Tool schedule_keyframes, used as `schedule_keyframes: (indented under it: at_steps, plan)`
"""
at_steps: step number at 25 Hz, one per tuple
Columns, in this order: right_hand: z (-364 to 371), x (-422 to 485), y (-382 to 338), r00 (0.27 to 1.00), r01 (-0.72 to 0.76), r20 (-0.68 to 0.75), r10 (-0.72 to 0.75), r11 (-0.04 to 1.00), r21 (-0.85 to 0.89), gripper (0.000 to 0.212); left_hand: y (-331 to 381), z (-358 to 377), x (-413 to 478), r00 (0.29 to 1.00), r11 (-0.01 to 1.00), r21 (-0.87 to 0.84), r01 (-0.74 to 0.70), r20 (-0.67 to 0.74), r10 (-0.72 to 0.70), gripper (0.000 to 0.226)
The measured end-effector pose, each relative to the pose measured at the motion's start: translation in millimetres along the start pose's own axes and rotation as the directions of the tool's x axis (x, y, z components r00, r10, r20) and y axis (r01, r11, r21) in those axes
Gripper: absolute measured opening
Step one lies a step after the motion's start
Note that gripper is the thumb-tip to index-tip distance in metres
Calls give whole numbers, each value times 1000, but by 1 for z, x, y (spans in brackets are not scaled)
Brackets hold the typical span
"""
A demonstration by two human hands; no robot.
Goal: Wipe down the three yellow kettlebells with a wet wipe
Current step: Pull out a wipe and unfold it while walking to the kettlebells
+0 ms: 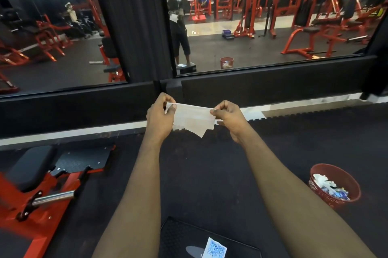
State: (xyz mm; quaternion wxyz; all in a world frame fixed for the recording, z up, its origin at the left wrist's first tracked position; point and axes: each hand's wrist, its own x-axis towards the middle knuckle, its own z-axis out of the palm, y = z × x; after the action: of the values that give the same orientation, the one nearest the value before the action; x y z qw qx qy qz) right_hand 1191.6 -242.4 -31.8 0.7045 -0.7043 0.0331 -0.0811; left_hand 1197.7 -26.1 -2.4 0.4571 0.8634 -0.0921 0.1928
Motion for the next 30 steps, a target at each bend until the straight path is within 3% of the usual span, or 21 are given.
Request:
schedule_keyframes:
  at_steps: [6, 15, 19, 22, 26, 30]
  plan:
    - [-3, 0, -13, 999, -18, 44, 13, 994, 107, 16, 15, -2, 4, 998, 997, -73, -2, 62, 6, 26]
    - [-14, -4, -7, 988, 22, 155, -11, 997, -70, 38, 20, -7, 3, 970, 1000, -12, 0, 244, 3, 36]
    - [-10, -8, -8, 956, -50, 273, 107, 977, -209, 14, 29, -8, 5, 936, 999, -21, -28, 349, 33, 42]
    - [-5, -10, -8, 969, -17, 231, 83, 961, -275, 16, 30, -9, 10, 913, 1000, -20, -21, 408, 27, 45]
    - [-7, -8, -14, 976, 9, 216, 41, 973, -230, 17, 23, -8, 9, 934, 1000, 3, 7, 357, -8, 31]
    - [-7, -4, -18, 966, -25, 242, 94, 961, -275, 23, 17, -2, 7, 965, 1000, -10, -1, 262, 3, 17]
